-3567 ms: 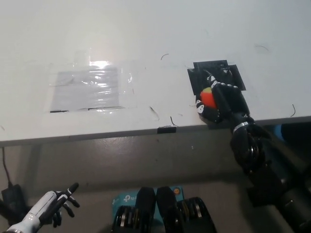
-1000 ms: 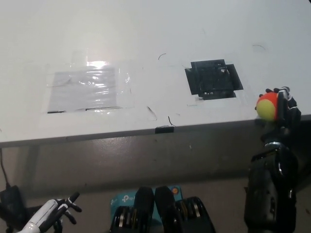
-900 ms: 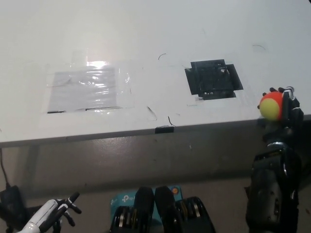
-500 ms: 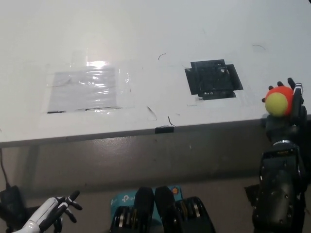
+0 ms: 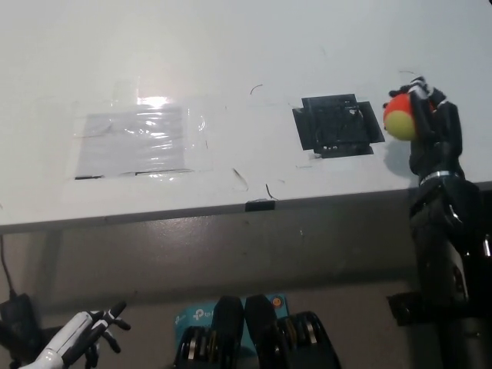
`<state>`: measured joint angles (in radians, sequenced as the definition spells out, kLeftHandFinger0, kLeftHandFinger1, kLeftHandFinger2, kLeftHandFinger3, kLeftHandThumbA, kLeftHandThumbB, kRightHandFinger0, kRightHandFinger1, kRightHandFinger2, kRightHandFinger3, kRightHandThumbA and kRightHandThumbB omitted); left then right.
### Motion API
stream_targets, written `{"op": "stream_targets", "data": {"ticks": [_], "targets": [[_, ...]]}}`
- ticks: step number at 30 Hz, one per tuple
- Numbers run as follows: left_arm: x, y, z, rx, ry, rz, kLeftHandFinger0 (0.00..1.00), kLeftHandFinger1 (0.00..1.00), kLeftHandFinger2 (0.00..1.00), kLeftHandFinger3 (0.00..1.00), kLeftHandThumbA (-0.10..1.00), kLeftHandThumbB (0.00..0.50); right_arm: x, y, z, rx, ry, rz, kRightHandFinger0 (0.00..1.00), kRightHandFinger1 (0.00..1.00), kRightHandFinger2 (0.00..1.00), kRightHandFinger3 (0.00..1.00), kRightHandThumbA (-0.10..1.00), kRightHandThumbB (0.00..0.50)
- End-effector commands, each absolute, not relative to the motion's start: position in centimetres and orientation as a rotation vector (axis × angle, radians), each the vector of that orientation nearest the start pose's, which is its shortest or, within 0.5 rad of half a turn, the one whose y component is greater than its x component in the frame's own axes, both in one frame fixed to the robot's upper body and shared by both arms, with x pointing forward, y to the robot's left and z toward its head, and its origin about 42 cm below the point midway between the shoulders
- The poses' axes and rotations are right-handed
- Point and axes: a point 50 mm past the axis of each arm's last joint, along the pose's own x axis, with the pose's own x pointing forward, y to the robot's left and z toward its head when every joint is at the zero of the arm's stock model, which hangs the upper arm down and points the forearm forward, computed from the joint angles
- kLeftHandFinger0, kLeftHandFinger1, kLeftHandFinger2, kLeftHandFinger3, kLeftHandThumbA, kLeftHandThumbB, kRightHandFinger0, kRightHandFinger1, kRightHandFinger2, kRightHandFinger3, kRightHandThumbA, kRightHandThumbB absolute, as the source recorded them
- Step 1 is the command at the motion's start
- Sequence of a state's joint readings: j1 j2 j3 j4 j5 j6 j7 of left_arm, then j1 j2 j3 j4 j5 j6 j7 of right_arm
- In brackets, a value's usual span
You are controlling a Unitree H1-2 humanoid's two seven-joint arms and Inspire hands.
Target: The robot uses right hand to squeeze a small tennis ball placed on the black area of the table
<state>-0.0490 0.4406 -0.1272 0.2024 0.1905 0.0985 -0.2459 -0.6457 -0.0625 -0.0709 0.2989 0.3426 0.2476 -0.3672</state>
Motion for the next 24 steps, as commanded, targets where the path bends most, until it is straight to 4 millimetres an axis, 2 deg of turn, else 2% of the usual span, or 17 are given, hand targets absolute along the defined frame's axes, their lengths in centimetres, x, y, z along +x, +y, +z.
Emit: {"op": "stream_targets", "data": {"ticks": [1, 2, 3, 5, 6, 8, 10, 12, 13, 14, 15, 16, 17, 19, 21, 23, 24], "targets": [[29.1, 34.4, 7.4, 0.658, 0.308, -0.318, 0.19, 0.15, 0.37, 0.58, 1.0, 0.462, 51.2, -17.2, 29.3, -0.524, -0.366, -0.083, 0.0, 0.0, 0.36, 0.22, -0.1, 0.291], [29.1, 34.2, 7.5, 0.654, 0.308, -0.315, 0.19, 0.15, 0.37, 0.59, 1.0, 0.462, 51.5, -17.1, 29.4, -0.577, -0.375, -0.08, 0.0, 0.0, 0.36, 0.21, -0.1, 0.289], [29.1, 34.3, 7.4, 0.649, 0.302, -0.319, 0.19, 0.15, 0.37, 0.57, 1.0, 0.446, 52.0, -16.6, 29.2, -0.75, -0.375, -0.069, 0.0, 0.0, 0.36, 0.22, -0.1, 0.242], [29.2, 34.1, 7.5, 0.65, 0.301, -0.322, 0.2, 0.16, 0.38, 0.56, 1.0, 0.445, 52.3, -16.7, 28.7, -0.852, -0.379, -0.057, 0.0, 0.0, 0.35, 0.21, -0.1, 0.176], [29.2, 34.1, 7.5, 0.654, 0.297, -0.329, 0.19, 0.15, 0.37, 0.56, 1.0, 0.461, 52.6, -16.6, 27.3, -0.999, -0.381, -0.03, 0.0, 0.03, 0.43, 0.25, -0.1, 0.129], [29.3, 34.0, 7.5, 0.661, 0.301, -0.334, 0.18, 0.15, 0.38, 0.57, 1.0, 0.473, 52.8, -16.7, 25.8, -1.099, -0.382, -0.016, 0.0, 0.09, 0.52, 0.36, -0.1, 0.054], [29.3, 33.9, 7.6, 0.657, 0.305, -0.331, 0.18, 0.14, 0.37, 0.58, 1.0, 0.473, 52.7, -16.7, 25.1, -1.133, -0.384, -0.012, 0.0, 0.12, 0.54, 0.35, -0.1, 0.003], [29.1, 33.8, 7.4, 0.655, 0.311, -0.33, 0.2, 0.16, 0.38, 0.58, 1.0, 0.478, 52.5, -16.7, 23.7, -1.137, -0.364, -0.014, 0.0, 0.07, 0.44, 0.34, -0.1, 0.0], [29.0, 33.8, 7.3, 0.646, 0.306, -0.333, 0.2, 0.15, 0.37, 0.55, 1.0, 0.476, 52.4, -16.6, 23.0, -1.143, -0.364, -0.012, 0.0, 0.04, 0.4, 0.39, -0.1, 0.0], [28.9, 33.7, 7.2, 0.648, 0.311, -0.333, 0.2, 0.16, 0.38, 0.55, 1.0, 0.469, 52.3, -16.4, 22.3, -1.158, -0.36, -0.006, 0.0, 0.04, 0.42, 0.55, -0.1, 0.0], [28.9, 33.7, 7.2, 0.649, 0.313, -0.333, 0.2, 0.16, 0.38, 0.55, 1.0, 0.468, 52.3, -16.3, 22.0, -1.166, -0.359, -0.003, 0.0, 0.01, 0.38, 0.6, -0.1, 0.0], [28.9, 33.7, 7.2, 0.647, 0.317, -0.329, 0.21, 0.16, 0.38, 0.57, 1.0, 0.473, 52.3, -16.1, 21.7, -1.183, -0.336, 0.003, 0.0, 0.08, 0.49, 0.74, -0.1, 0.002], [28.9, 33.7, 7.3, 0.655, 0.308, -0.337, 0.2, 0.16, 0.38, 0.59, 1.0, 0.473, 52.3, -16.0, 21.3, -1.215, -0.305, 0.019, 0.19, 0.34, 0.7, 0.96, -0.1, 0.03], [28.9, 33.7, 7.2, 0.649, 0.303, -0.337, 0.19, 0.14, 0.37, 0.6, 1.0, 0.483, 52.3, -15.9, 21.0, -1.238, -0.288, 0.022, 0.34, 0.61, 0.84, 1.0, -0.1, 0.044], [28.9, 33.7, 7.2, 0.656, 0.301, -0.344, 0.19, 0.15, 0.38, 0.58, 1.0, 0.485, 52.5, -15.9, 20.7, -1.291, -0.269, 0.04, 0.49, 0.73, 0.9, 1.0, -0.1, 0.019], [28.9, 33.7, 7.2, 0.651, 0.306, -0.34, 0.18, 0.15, 0.38, 0.56, 1.0, 0.5, 52.5, -15.9, 20.5, -1.311, -0.27, 0.049, 0.67, 0.87, 1.0, 1.0, -0.1, 0.051], [28.9, 33.7, 7.3, 0.655, 0.298, -0.342, 0.18, 0.15, 0.38, 0.52, 1.0, 0.489, 52.5, -15.9, 20.4, -1.337, -0.262, 0.047, 0.8, 1.0, 1.0, 1.0, -0.08, 0.07]]}}
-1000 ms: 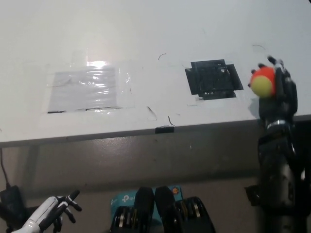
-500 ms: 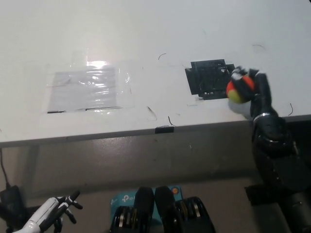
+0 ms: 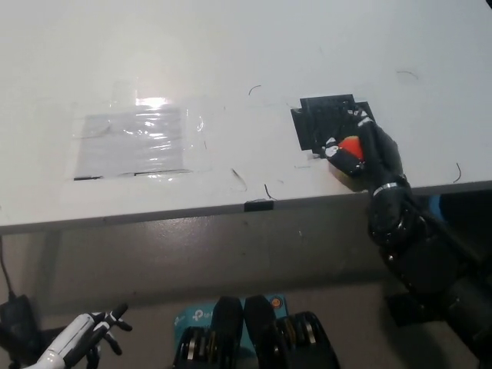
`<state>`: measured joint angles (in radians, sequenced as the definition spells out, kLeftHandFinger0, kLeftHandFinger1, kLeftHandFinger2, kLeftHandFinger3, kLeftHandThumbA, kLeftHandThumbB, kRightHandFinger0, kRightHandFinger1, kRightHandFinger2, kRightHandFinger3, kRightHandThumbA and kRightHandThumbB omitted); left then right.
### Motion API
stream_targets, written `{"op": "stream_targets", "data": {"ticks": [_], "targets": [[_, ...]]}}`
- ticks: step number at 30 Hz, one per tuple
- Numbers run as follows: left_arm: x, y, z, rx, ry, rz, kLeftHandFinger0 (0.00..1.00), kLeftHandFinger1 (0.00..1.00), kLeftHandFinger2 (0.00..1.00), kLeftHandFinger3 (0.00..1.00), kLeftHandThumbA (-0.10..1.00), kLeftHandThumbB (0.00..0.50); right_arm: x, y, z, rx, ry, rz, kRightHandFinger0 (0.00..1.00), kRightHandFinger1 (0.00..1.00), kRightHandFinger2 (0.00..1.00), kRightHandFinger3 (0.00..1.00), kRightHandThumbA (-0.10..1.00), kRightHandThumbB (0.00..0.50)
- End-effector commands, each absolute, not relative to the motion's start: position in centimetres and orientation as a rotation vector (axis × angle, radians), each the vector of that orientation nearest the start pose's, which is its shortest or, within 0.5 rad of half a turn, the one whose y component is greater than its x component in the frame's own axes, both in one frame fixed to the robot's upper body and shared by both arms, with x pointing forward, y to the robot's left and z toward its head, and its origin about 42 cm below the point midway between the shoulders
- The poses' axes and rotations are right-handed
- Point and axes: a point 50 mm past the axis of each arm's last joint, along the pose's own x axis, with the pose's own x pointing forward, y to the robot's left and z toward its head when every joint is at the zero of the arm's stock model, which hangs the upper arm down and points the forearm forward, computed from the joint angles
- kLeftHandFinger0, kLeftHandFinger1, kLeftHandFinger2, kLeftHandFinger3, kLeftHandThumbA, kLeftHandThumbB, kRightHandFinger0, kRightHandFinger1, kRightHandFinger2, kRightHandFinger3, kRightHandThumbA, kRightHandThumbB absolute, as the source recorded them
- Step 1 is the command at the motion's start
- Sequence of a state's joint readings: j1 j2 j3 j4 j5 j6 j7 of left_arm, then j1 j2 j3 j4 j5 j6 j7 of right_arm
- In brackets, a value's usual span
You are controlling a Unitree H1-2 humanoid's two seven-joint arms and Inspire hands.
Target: The robot uses right hand to squeeze a small tennis ball placed on the black area of the table
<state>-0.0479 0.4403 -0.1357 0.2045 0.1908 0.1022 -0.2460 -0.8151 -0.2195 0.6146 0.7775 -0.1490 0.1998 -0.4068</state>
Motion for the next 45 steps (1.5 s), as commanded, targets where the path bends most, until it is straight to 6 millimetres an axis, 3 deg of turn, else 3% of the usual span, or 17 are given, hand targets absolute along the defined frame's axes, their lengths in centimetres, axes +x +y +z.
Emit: {"op": "stream_targets", "data": {"ticks": [1, 2, 5, 6, 7, 8, 9, 13, 20, 22, 30, 32, 34, 35, 41, 43, 45], "targets": [[28.9, 33.6, 7.2, 0.651, 0.299, -0.344, 0.18, 0.15, 0.38, 0.52, 1.0, 0.483, 52.5, -15.9, 20.3, -1.364, -0.241, 0.049, 1.0, 1.0, 1.0, 1.0, -0.02, 0.066], [28.8, 33.6, 7.1, 0.649, 0.299, -0.344, 0.18, 0.15, 0.38, 0.52, 1.0, 0.482, 52.5, -16.0, 20.2, -1.373, -0.235, 0.05, 1.0, 1.0, 1.0, 1.0, 0.0, 0.066], [29.0, 33.6, 7.1, 0.649, 0.297, -0.35, 0.2, 0.17, 0.4, 0.54, 1.0, 0.475, 52.3, -16.0, 20.0, -1.402, -0.225, 0.021, 1.0, 1.0, 1.0, 1.0, 0.2, 0.176], [29.0, 33.7, 7.1, 0.649, 0.296, -0.35, 0.2, 0.17, 0.4, 0.54, 1.0, 0.475, 52.3, -15.9, 20.0, -1.405, -0.226, 0.02, 1.0, 1.0, 1.0, 1.0, 0.2, 0.177], [29.0, 33.7, 7.1, 0.654, 0.292, -0.351, 0.19, 0.16, 0.39, 0.54, 1.0, 0.494, 52.2, -15.7, 20.0, -1.398, -0.207, -0.018, 1.0, 1.0, 1.0, 1.0, 0.38, 0.237], [29.0, 33.7, 7.1, 0.651, 0.299, -0.347, 0.19, 0.16, 0.38, 0.54, 1.0, 0.5, 52.1, -15.6, 20.1, -1.408, -0.208, -0.034, 1.0, 1.0, 1.0, 1.0, 0.49, 0.279], [29.0, 33.7, 7.1, 0.642, 0.303, -0.345, 0.18, 0.15, 0.39, 0.56, 1.0, 0.5, 52.0, -15.4, 20.3, -1.433, -0.218, -0.069, 1.0, 1.0, 1.0, 1.0, 0.61, 0.371], [29.0, 33.6, 7.2, 0.649, 0.306, -0.349, 0.19, 0.15, 0.38, 0.54, 1.0, 0.5, 51.9, -15.0, 20.9, -1.476, -0.231, -0.111, 1.0, 1.0, 1.0, 1.0, 0.88, 0.497], [28.8, 33.7, 7.2, 0.651, 0.312, -0.352, 0.16, 0.14, 0.36, 0.55, 1.0, 0.484, 51.8, -14.4, 21.2, -1.441, -0.236, -0.129, 1.0, 1.0, 1.0, 1.0, 0.94, 0.5], [28.8, 33.7, 7.1, 0.648, 0.313, -0.351, 0.13, 0.1, 0.31, 0.46, 1.0, 0.5, 51.7, -14.3, 21.2, -1.434, -0.242, -0.133, 1.0, 1.0, 1.0, 1.0, 0.93, 0.5], [28.4, 34.1, 6.7, 0.646, 0.325, -0.346, 0.15, 0.12, 0.33, 0.49, 1.0, 0.492, 51.8, -14.1, 23.3, -1.325, -0.261, -0.116, 1.0, 1.0, 1.0, 1.0, 0.82, 0.5], [28.5, 34.1, 6.8, 0.65, 0.324, -0.344, 0.15, 0.12, 0.33, 0.5, 1.0, 0.48, 51.7, -14.5, 25.3, -1.245, -0.262, -0.138, 1.0, 1.0, 1.0, 1.0, 0.79, 0.466], [28.4, 34.1, 6.7, 0.639, 0.324, -0.343, 0.15, 0.12, 0.32, 0.49, 1.0, 0.477, 51.7, -14.7, 26.1, -1.2, -0.251, -0.145, 1.0, 1.0, 1.0, 1.0, 0.78, 0.451], [28.5, 34.1, 6.5, 0.638, 0.331, -0.339, 0.15, 0.12, 0.33, 0.5, 1.0, 0.493, 51.4, -15.2, 27.5, -1.104, -0.227, -0.146, 1.0, 1.0, 1.0, 1.0, 0.78, 0.429], [28.1, 34.2, 6.6, 0.644, 0.333, -0.336, 0.16, 0.13, 0.32, 0.51, 1.0, 0.478, 49.6, -17.7, 31.6, -0.785, -0.193, -0.119, 1.0, 1.0, 1.0, 1.0, 0.74, 0.414], [28.3, 34.2, 6.6, 0.643, 0.331, -0.336, 0.15, 0.12, 0.32, 0.5, 1.0, 0.465, 48.5, -18.7, 32.3, -0.654, -0.197, -0.083, 1.0, 1.0, 1.0, 1.0, 0.54, 0.334], [28.5, 34.3, 6.5, 0.644, 0.329, -0.338, 0.16, 0.13, 0.33, 0.5, 1.0, 0.473, 45.4, -20.9, 32.7, -0.402, -0.238, -0.025, 1.0, 1.0, 1.0, 1.0, 0.32, 0.24]]}}
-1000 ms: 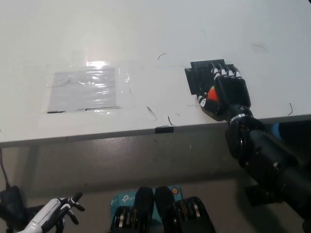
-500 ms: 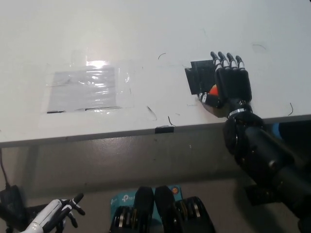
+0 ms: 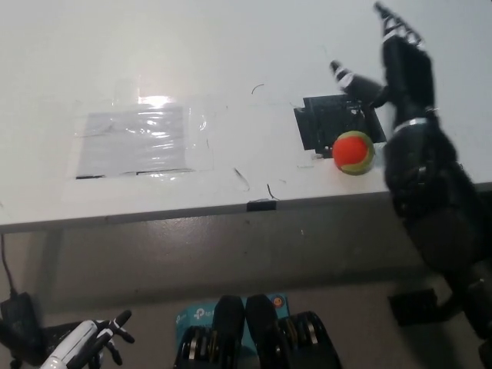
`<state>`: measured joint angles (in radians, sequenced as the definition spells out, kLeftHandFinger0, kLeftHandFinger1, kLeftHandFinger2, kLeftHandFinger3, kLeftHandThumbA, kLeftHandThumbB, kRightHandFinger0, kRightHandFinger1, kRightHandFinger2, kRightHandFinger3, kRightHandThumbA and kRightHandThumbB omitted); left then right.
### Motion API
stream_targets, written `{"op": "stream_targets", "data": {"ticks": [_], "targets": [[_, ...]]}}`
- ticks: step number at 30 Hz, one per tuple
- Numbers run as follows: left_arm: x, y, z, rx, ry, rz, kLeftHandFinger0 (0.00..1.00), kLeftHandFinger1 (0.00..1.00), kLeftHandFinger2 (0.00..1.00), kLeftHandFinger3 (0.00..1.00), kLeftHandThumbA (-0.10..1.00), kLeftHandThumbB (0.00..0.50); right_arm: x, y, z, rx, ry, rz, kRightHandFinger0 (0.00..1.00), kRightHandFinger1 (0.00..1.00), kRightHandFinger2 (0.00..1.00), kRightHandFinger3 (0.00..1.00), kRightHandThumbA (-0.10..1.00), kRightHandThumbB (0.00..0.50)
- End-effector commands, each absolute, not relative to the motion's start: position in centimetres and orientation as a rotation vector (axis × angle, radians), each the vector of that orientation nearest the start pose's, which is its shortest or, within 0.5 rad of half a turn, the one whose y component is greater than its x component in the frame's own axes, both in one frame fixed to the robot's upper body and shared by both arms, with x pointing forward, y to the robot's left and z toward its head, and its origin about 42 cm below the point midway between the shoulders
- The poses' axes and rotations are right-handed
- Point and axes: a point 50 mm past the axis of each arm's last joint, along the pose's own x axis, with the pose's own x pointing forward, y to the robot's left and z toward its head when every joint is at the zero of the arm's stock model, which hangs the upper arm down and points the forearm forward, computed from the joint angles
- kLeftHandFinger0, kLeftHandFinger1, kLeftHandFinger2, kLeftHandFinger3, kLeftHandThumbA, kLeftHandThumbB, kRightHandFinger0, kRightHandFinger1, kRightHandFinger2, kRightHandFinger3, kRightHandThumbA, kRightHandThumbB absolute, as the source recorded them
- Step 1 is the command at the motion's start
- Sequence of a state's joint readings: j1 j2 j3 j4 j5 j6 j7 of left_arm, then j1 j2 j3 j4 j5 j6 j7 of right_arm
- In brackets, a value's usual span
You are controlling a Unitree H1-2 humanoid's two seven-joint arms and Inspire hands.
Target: The robot uses right hand to squeeze a small tennis ball placed on the black area of the table
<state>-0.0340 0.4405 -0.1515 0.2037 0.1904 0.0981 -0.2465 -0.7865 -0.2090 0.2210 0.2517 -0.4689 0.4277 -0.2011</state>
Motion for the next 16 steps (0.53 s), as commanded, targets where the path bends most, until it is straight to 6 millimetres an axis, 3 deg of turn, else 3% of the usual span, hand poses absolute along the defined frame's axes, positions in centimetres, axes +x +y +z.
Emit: {"op": "stream_targets", "data": {"ticks": [1, 3, 4, 5, 7, 8, 9, 10, 13, 15, 16], "targets": [[28.6, 34.3, 6.6, 0.643, 0.335, -0.337, 0.18, 0.14, 0.34, 0.52, 1.0, 0.484, 44.3, -21.7, 32.5, -0.301, -0.249, -0.02, 1.0, 1.0, 1.0, 1.0, 0.19, 0.204], [28.8, 34.2, 6.6, 0.641, 0.335, -0.34, 0.17, 0.12, 0.33, 0.52, 1.0, 0.493, 42.5, -22.8, 31.8, -0.183, -0.261, -0.04, 1.0, 1.0, 1.0, 1.0, 0.14, 0.166], [28.8, 34.1, 6.5, 0.643, 0.326, -0.341, 0.16, 0.12, 0.33, 0.54, 1.0, 0.499, 41.4, -23.7, 31.2, -0.145, -0.262, -0.073, 0.91, 1.0, 1.0, 1.0, 0.09, 0.152], [28.7, 34.1, 6.5, 0.637, 0.327, -0.339, 0.15, 0.12, 0.32, 0.49, 1.0, 0.5, 39.9, -24.9, 29.9, -0.111, -0.295, -0.11, 0.6, 0.82, 1.0, 1.0, 0.02, 0.095], [28.7, 34.1, 6.4, 0.633, 0.329, -0.338, 0.15, 0.12, 0.32, 0.48, 1.0, 0.5, 39.1, -25.3, 29.4, -0.094, -0.307, -0.123, 0.46, 0.67, 0.96, 0.93, 0.01, 0.096], [28.7, 34.2, 6.3, 0.638, 0.33, -0.332, 0.16, 0.13, 0.32, 0.48, 1.0, 0.49, 37.1, -27.0, 27.2, -0.064, -0.312, -0.153, 0.35, 0.54, 0.78, 0.87, 0.04, 0.082], [28.7, 34.1, 6.4, 0.644, 0.329, -0.329, 0.15, 0.12, 0.32, 0.49, 1.0, 0.492, 36.2, -27.8, 25.9, -0.059, -0.308, -0.168, 0.26, 0.43, 0.64, 0.83, 0.06, 0.097], [28.8, 34.1, 6.6, 0.646, 0.325, -0.329, 0.15, 0.12, 0.31, 0.49, 1.0, 0.494, 34.4, -29.2, 23.3, -0.037, -0.266, -0.205, 0.2, 0.36, 0.56, 0.82, 0.02, 0.098], [28.9, 34.2, 6.6, 0.657, 0.327, -0.325, 0.17, 0.13, 0.33, 0.51, 1.0, 0.499, 32.7, -30.1, 20.5, -0.008, -0.219, -0.234, 0.15, 0.27, 0.46, 0.82, 0.02, 0.108], [28.8, 34.2, 6.6, 0.647, 0.321, -0.32, 0.14, 0.1, 0.32, 0.49, 1.0, 0.485, 30.9, -31.1, 17.2, 0.03, -0.176, -0.267, 0.13, 0.23, 0.42, 0.83, -0.02, 0.11], [28.8, 34.2, 6.6, 0.647, 0.321, -0.32, 0.14, 0.1, 0.32, 0.49, 1.0, 0.485, 30.9, -31.1, 17.2, 0.03, -0.176, -0.267, 0.13, 0.23, 0.42, 0.83, -0.02, 0.11]]}}
